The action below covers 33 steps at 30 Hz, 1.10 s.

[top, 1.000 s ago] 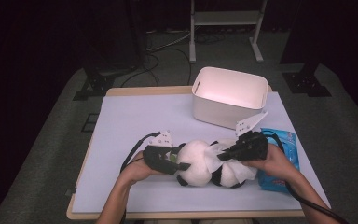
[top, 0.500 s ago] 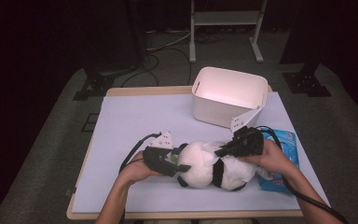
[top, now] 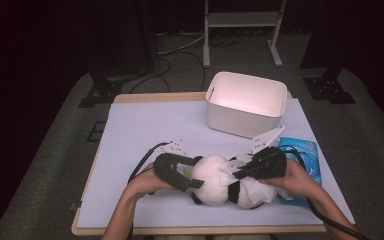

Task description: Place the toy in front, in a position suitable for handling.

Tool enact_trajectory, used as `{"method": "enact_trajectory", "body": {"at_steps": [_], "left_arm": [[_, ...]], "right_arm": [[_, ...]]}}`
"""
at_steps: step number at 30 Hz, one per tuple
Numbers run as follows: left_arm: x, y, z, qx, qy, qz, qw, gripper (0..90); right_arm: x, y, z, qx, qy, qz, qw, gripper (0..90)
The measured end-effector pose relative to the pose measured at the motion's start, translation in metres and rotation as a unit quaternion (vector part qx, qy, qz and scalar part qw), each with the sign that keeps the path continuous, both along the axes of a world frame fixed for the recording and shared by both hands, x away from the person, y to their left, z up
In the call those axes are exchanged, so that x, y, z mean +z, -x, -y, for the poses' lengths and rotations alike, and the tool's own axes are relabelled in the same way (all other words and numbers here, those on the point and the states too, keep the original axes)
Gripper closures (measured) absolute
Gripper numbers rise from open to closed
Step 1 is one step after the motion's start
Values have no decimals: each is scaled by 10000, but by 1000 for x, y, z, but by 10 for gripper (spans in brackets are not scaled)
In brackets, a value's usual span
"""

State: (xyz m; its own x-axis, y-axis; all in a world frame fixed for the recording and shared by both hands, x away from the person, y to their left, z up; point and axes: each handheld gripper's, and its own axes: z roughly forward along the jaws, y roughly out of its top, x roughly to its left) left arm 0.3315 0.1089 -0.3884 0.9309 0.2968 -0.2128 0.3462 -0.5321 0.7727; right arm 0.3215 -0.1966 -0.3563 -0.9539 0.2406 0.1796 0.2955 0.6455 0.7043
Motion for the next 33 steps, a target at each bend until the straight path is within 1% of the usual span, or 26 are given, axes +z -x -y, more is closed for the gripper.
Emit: {"method": "enact_trajectory", "body": {"at_steps": [5,6,7,9,12,16,17,19,20,21,22,24,25,26,28,31,33], "left_arm": [[-1,-1,-1,13,74,-119,9999,98],[-1,-2,-1,20,89,-171,9998,87],[-2,-2,-1,-5,69,-196,9998,83],[-3,-3,-1,-15,96,-249,9996,82],[-6,-3,2,-26,61,-363,9993,55],[-13,-4,9,-151,-30,-583,9982,56],[-14,-5,10,-197,-48,-601,9980,57],[-16,-5,11,-226,-23,-522,9984,126],[-15,-4,10,-225,-16,-484,9986,168],[-15,-4,9,-242,15,-385,9990,215],[-14,-3,8,-251,20,-279,9993,253],[-12,-1,6,-236,49,-69,9997,305],[-10,-1,5,-209,59,30,9998,323],[-9,0,5,-166,97,95,9998,339],[-6,0,4,-110,103,229,9996,358],[0,1,2,-14,132,485,9987,384],[4,2,0,20,142,587,9982,393]], "right_arm": [[-2,6,3,51,-34,-34,10000,864],[-2,7,3,44,-37,-34,10000,865],[-2,7,4,56,-50,-26,10000,865],[-2,9,5,92,-52,-53,9999,865],[-2,10,5,170,-5,-10,9999,865],[-2,12,2,238,58,3,9997,864],[-2,13,2,256,62,6,9997,864],[-1,13,0,239,98,4,9997,864],[-1,12,0,241,106,48,9996,864],[-1,12,0,244,101,73,9996,864],[0,11,-1,218,92,53,9997,864],[2,10,-2,230,85,103,9996,865],[3,9,-3,214,84,101,9997,866],[4,9,-3,211,78,133,9997,866],[6,7,-3,173,54,162,9997,866],[9,4,-3,117,8,187,9998,867],[10,1,-2,82,-42,214,9997,867]]}}
